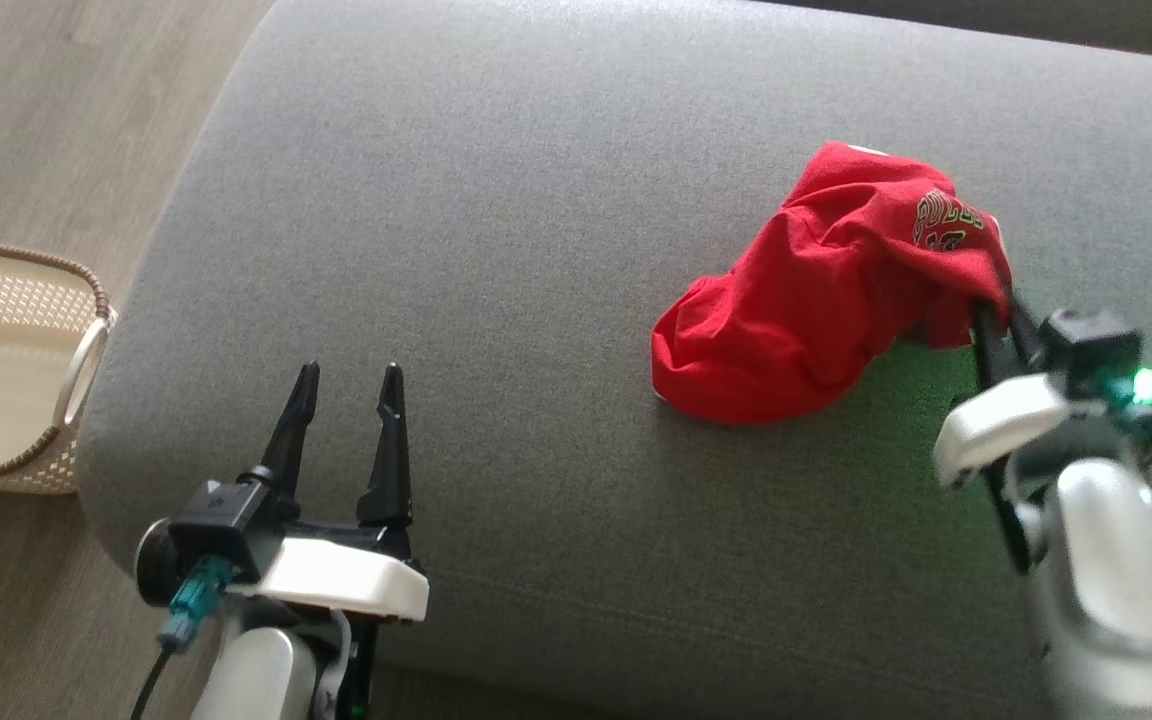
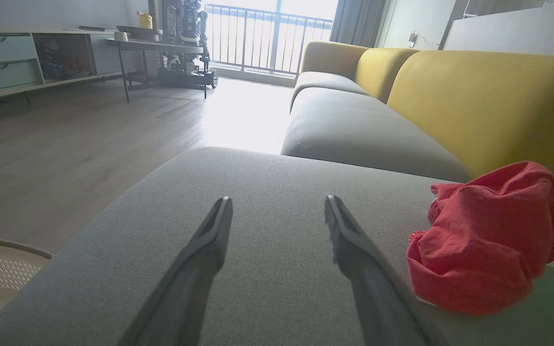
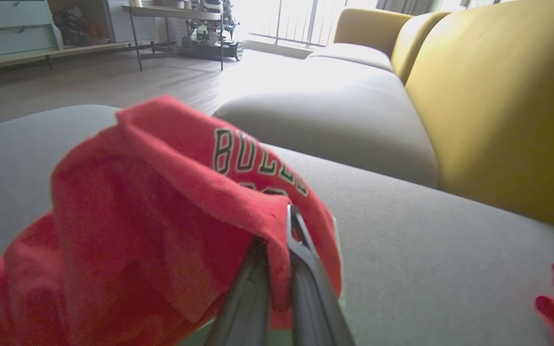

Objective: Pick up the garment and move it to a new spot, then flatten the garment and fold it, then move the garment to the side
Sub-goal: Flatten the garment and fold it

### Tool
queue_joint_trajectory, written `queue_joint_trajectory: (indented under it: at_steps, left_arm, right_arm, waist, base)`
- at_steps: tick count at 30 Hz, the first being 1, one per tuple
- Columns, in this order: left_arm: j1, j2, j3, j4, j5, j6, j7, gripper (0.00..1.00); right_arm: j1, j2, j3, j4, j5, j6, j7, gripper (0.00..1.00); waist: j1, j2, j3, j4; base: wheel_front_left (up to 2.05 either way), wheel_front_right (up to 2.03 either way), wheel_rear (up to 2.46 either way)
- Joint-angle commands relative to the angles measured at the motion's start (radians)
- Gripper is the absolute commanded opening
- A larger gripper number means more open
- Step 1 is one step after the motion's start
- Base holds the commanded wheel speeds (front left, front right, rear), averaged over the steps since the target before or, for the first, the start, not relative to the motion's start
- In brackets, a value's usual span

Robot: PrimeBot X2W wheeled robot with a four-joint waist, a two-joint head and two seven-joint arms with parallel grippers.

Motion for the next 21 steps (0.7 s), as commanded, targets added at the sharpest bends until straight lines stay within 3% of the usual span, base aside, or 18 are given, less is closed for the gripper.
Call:
queue_joint_trajectory:
  at_steps: [1,11,16,21]
  left_arm:
    - [-0.030,0.001,0.025,-0.032,-0.005,0.008,-0.012,1.00]
    - [-0.034,0.001,0.007,-0.037,-0.020,0.012,-0.012,1.00]
    - [-0.043,0.001,0.000,-0.039,-0.031,0.016,-0.012,1.00]
    - [-0.056,0.001,-0.014,-0.039,-0.043,0.021,-0.012,1.00]
  right_arm:
    - [-0.065,-0.014,0.012,-0.041,-0.014,0.000,-0.008,0.00]
    - [-0.322,-0.163,-0.027,-0.019,-0.052,0.000,0.051,0.00]
    - [-0.443,-0.236,-0.010,0.064,-0.069,0.000,0.077,0.00]
    - [-0.502,-0.261,0.039,0.199,-0.077,0.000,0.073,0.00]
  waist:
    - [0.0000,0.0000,-0.004,-0.002]
    - [0.0000,0.0000,0.008,0.017]
    - [0.0000,0.0000,0.032,0.036]
    - [0.0000,0.0000,0.053,0.053]
  base:
    - [0.00,0.00,0.00]
    - [0.00,0.00,0.00]
    - [0.00,0.00,0.00]
    - [0.00,0.00,0.00]
